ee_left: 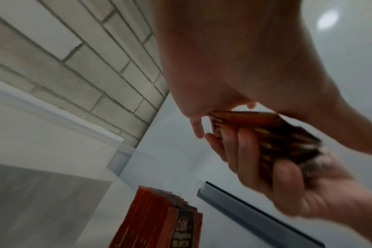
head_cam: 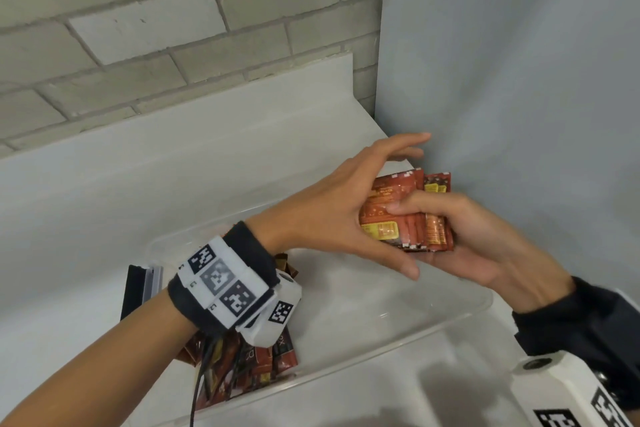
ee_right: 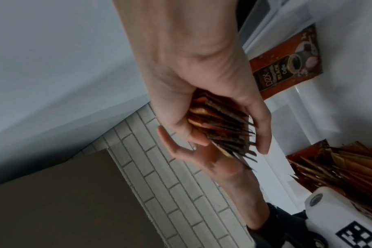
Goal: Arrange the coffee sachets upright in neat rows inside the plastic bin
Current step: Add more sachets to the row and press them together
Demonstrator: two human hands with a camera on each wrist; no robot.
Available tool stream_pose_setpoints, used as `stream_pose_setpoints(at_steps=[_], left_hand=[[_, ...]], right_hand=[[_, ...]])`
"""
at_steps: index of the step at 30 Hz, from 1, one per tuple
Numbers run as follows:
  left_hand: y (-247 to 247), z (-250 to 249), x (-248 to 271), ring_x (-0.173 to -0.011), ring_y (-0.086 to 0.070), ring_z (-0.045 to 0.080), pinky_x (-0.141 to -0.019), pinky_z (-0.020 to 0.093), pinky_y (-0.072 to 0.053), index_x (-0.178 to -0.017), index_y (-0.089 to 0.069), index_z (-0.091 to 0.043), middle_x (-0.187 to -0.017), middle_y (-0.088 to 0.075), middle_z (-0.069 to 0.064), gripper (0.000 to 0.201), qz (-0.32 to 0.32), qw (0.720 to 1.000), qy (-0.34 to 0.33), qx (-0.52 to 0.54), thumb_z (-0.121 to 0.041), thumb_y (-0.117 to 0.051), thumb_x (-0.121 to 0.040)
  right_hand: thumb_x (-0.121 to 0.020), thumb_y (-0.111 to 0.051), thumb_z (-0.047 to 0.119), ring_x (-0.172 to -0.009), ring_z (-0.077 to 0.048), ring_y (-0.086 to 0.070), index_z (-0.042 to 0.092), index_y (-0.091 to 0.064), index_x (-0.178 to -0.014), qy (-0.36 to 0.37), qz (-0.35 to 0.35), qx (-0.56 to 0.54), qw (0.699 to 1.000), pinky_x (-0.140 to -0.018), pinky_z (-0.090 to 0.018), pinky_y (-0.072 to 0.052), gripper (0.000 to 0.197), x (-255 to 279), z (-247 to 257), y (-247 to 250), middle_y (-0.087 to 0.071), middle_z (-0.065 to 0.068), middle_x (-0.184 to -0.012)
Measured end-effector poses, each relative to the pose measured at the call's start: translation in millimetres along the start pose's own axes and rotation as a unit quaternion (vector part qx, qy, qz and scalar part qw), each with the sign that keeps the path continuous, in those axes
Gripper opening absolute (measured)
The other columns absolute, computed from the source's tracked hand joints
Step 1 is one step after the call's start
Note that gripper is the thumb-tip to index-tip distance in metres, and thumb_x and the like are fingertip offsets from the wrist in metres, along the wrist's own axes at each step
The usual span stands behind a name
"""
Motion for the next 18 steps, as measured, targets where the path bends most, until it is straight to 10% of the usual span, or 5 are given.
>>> stream_pose_setpoints(at_steps=[3, 14, 18], left_hand=[[16, 7, 3, -0.137, -0.033, 0.007, -0.113, 0.023, -0.029, -0.142, -0.016, -0.030, -0.143, -0.038, 0.001, 0.093, -0.035, 0.997, 0.037, 0.057, -0.047, -0.074, -0.070], [33, 28, 13, -0.093, -0.058, 0.032, -0.087, 0.050, -0.051, -0.121, -0.055, -0.020, -0.095, -0.059, -0.003, 0.051, -0.110, 0.962, 0.116, 0.219, -0.019, -0.072, -0.073], [42, 27, 13, -0.088, -0.059, 0.025, -0.082, 0.039, -0.055, -0.115, -0.060, -0.022, -0.093, -0.064, -0.007, 0.045, -0.139, 0.956, 0.099, 0.237, -0.015, -0.075, -0.073]], right_hand=[[-0.073, -0.060, 0.008, -0.099, -0.033, -0.069, 0.000, -0.067, -0.111, -0.001, -0.018, -0.037, 0.999, -0.080, -0.048, -0.058, 0.040, 3, -1, 7, -0.070, -0.020, -0.111], [-0.065, -0.079, 0.022, -0.091, -0.026, -0.070, 0.012, -0.077, -0.097, 0.006, -0.038, -0.055, 0.998, -0.068, -0.037, -0.058, 0.033, 2, -4, 16, -0.071, -0.017, -0.105], [-0.049, -0.094, 0.028, -0.095, -0.026, -0.069, 0.012, -0.076, -0.101, 0.007, -0.016, -0.086, 0.996, -0.071, -0.040, -0.057, 0.057, 0, -7, 15, -0.070, -0.015, -0.109]])
Point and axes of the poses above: each hand's wrist, its own x-axis away from the middle knuckle, its own y-axis out of the back of the hand, z = x × y, the point moved 8 cm from there along -x, towards the middle knuckle
